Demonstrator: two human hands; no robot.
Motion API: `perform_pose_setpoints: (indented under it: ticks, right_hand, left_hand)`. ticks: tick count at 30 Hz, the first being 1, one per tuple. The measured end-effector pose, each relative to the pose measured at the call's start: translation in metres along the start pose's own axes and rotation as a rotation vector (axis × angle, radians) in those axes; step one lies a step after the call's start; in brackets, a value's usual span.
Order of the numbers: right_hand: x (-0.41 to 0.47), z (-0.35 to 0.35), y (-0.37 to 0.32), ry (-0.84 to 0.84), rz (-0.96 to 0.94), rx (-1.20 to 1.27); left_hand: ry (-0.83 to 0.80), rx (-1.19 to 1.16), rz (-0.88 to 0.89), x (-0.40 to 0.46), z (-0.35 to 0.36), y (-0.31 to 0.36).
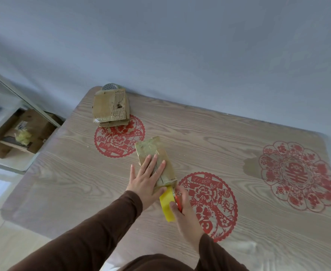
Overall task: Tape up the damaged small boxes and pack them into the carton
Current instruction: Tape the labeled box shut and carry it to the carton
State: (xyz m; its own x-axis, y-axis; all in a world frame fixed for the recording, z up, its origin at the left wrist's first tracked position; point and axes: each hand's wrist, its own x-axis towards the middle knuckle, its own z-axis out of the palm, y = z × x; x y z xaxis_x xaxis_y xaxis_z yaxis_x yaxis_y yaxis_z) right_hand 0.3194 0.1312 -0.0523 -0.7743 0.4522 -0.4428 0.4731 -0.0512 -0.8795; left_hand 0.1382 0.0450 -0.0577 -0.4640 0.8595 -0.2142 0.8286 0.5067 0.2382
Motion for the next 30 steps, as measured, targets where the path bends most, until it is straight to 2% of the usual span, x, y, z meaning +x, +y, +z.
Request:
perform_pose_setpoints:
  ticks: [4,8,10,13,15,17,18,19,21,23,26,30]
  right_hand:
    - [0.002,-0.003,-0.033,-0.079,0.015,0.003]
    - [0.000,-0.017,-0.084,-0.086,-0.131,-0.009]
    - [-0.002,-0.026,-0.112,-0.136,-0.208,0.027]
    - [-0.002,-0.040,-0.144,-0.235,-0.305,0.064]
    - [0.003,-0.042,-0.150,-0.305,-0.347,0.001]
    - [0.008,-0.038,-0.151,-0.340,-0.374,-0.099]
    - [0.010,-0.035,-0.150,-0.343,-0.378,-0.129]
    - [0.012,-0.032,-0.150,-0.340,-0.381,-0.147]
    - [0.016,-0.028,-0.151,-0.318,-0.390,-0.175]
    - [0.023,-0.021,-0.153,-0.303,-0.417,-0.215]
    - [0.035,-0.013,-0.155,-0.313,-0.469,-0.283]
    - [0.047,-0.016,-0.157,-0.345,-0.466,-0.238]
  left_hand:
    - [0.053,-0.151,0.016,0.001,-0.006,-0.005]
    - [0.123,-0.380,-0.117,0.003,-0.046,-0.007]
    - [0.058,-0.498,-0.193,0.006,-0.063,-0.019]
    - [-0.053,-0.940,-0.347,0.002,-0.087,-0.031]
    - [-0.177,-1.074,-0.463,0.002,-0.094,-0.034]
    - [-0.231,-1.124,-0.563,0.003,-0.092,-0.042]
    - [-0.220,-1.055,-0.505,0.004,-0.087,-0.049]
    - [-0.200,-1.066,-0.533,0.004,-0.085,-0.054]
    - [-0.087,-1.037,-0.502,0.001,-0.081,-0.055]
    - [0.063,-1.156,-0.580,0.000,-0.076,-0.052]
    - [0.187,-1.241,-0.577,-0.001,-0.070,-0.052]
    - [0.214,-1.295,-0.578,-0.001,-0.071,-0.048]
